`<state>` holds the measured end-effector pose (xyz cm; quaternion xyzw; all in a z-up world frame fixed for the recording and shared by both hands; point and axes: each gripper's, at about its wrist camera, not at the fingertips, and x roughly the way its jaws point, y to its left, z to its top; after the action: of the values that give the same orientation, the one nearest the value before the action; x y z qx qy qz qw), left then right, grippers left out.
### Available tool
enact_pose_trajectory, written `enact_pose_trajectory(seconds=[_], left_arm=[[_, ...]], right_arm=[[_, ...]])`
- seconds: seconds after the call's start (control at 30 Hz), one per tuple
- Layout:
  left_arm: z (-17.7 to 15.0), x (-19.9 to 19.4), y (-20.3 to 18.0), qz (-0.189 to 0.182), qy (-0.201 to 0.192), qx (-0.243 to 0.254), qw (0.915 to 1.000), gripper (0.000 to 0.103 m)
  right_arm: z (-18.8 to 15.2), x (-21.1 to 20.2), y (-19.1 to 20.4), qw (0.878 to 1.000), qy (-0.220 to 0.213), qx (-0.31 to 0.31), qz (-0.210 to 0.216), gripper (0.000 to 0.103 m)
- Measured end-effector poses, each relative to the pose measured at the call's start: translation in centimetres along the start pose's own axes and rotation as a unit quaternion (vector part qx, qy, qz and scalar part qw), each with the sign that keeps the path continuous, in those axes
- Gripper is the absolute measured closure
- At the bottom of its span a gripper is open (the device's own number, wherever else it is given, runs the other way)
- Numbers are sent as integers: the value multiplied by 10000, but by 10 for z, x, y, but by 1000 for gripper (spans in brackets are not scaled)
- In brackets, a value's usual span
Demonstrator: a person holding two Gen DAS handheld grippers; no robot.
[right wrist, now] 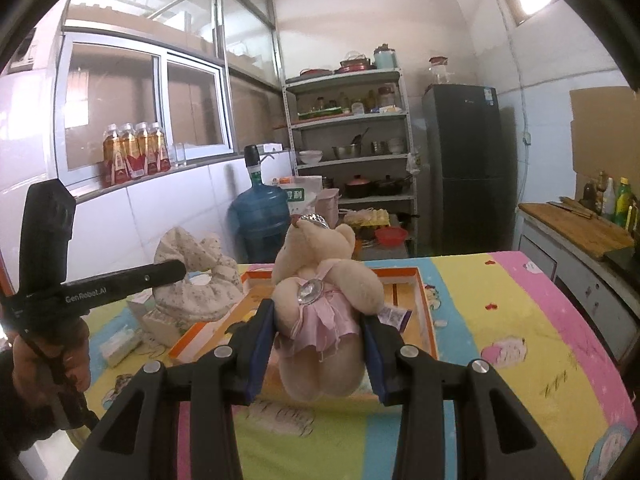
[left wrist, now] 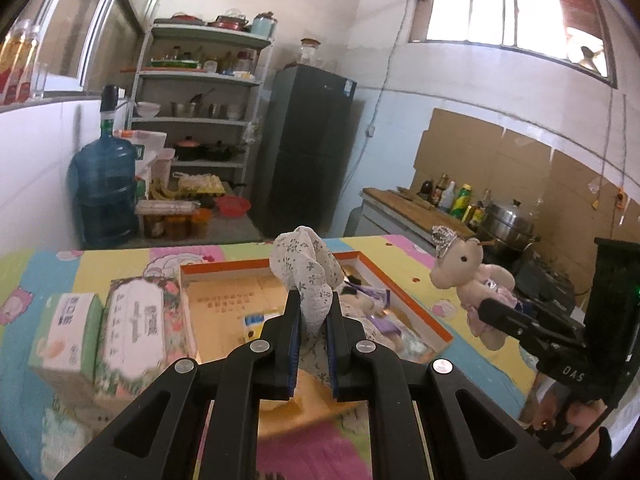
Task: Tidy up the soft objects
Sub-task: 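Carry the pink-dressed bear and white scrunchie over the box with both tools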
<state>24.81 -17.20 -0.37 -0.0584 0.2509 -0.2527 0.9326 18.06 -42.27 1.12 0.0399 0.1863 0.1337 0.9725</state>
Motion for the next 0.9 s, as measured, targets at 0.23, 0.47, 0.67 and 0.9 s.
enact_pose_trajectory(seconds=[0.23, 0.47, 0.67, 0.9], left_arm=[[19, 42, 5, 112, 242, -157, 9995, 92], [30, 81, 10, 247, 497, -246, 9982, 92], [28, 106, 22, 350, 704, -392, 9961, 92], [21, 125, 30, 403, 894, -520, 9938, 92]], right_arm=[[20, 44, -28, 9990, 338, 172, 239, 62], [22, 85, -44, 9969, 681, 268, 274, 62], [16, 110, -48, 9954, 870, 292, 272, 61], [5, 129, -55, 9926, 1101, 406, 304, 61]])
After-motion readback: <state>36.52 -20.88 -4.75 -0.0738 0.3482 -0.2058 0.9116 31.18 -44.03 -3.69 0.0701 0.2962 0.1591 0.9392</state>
